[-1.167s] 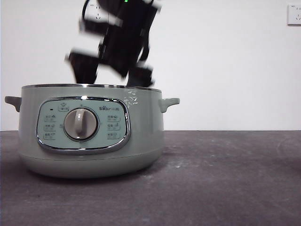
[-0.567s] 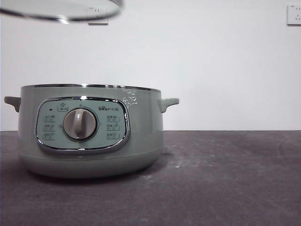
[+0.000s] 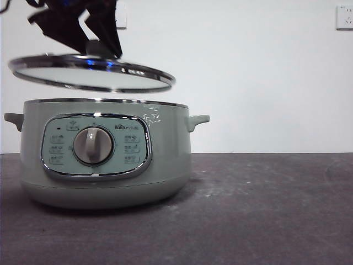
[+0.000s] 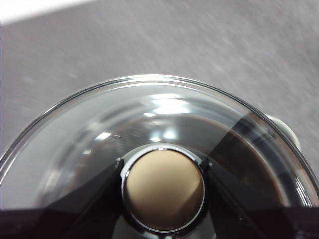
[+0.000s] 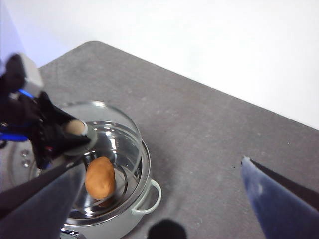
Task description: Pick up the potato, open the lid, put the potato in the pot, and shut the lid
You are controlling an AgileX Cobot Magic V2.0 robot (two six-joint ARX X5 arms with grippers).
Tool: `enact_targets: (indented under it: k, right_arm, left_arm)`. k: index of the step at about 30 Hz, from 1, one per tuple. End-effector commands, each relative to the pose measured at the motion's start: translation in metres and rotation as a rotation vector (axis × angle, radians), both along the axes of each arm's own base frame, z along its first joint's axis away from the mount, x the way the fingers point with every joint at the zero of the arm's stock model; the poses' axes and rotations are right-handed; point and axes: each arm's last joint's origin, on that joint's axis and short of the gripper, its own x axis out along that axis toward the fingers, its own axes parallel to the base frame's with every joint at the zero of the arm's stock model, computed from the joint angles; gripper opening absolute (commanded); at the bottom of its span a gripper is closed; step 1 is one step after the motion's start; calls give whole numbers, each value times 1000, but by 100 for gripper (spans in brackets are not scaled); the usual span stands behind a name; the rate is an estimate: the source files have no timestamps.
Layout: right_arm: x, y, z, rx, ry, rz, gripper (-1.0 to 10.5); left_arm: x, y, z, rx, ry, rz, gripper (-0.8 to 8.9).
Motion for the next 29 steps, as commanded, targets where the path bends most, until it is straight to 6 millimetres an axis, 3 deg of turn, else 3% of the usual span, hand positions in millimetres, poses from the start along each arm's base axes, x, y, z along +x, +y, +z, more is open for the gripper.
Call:
enact_targets:
  k: [1, 29]
  right_arm:
    - [-2, -1, 1, 13, 3, -7, 563]
    - [-4, -3, -3, -7, 46, -13, 563]
  left_arm:
    - [4, -5, 5, -30, -50, -16, -8]
    - [18, -18, -20, -3, 29, -31, -8]
